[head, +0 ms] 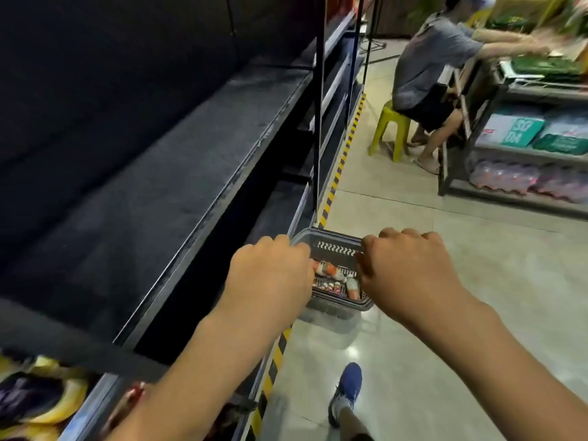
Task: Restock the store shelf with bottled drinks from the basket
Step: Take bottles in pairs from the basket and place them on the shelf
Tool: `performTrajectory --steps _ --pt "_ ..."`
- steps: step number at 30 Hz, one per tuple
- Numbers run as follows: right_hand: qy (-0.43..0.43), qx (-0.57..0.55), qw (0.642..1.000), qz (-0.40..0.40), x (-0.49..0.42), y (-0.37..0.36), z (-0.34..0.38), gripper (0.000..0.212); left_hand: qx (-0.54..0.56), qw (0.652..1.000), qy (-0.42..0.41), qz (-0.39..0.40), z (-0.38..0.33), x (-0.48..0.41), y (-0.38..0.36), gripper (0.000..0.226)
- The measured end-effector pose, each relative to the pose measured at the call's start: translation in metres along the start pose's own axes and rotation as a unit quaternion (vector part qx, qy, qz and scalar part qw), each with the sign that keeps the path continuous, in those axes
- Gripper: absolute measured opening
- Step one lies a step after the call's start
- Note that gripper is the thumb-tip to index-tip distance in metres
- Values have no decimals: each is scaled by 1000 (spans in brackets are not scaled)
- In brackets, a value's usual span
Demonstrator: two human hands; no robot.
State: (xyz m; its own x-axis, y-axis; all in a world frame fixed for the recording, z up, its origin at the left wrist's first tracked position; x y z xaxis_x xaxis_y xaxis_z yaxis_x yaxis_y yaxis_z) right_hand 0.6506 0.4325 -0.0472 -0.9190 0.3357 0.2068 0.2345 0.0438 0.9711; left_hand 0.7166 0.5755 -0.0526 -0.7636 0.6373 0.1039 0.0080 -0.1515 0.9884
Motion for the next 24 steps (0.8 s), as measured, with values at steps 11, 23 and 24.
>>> performTrajectory --steps 11,23,24 --pt "-60 -39 981 183 -237 -88 -127 32 79 974 4 214 -38 -288 -109 15" --pt "-82 -151 940 294 -446 -367 -130 51 86 920 -87 373 -58 -482 -392 29" --pt "-78 -134 937 312 -461 -401 -127 54 76 918 -97 376 -64 -497 -423 28"
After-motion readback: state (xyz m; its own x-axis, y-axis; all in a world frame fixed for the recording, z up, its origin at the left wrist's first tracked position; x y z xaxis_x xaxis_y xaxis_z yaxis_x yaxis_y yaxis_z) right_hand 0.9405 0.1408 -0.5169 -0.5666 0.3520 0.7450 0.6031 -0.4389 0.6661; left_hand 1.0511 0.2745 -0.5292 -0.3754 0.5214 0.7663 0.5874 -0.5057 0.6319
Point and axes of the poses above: each hand's wrist, its own x-axis away from the middle knuckle, its own y-axis out of the back of the hand, z = x × y, the point moved 2 cm from there along -x, towards the middle knuckle, and after that the axes turned 12 degrees about z, right-handed, at the moved point
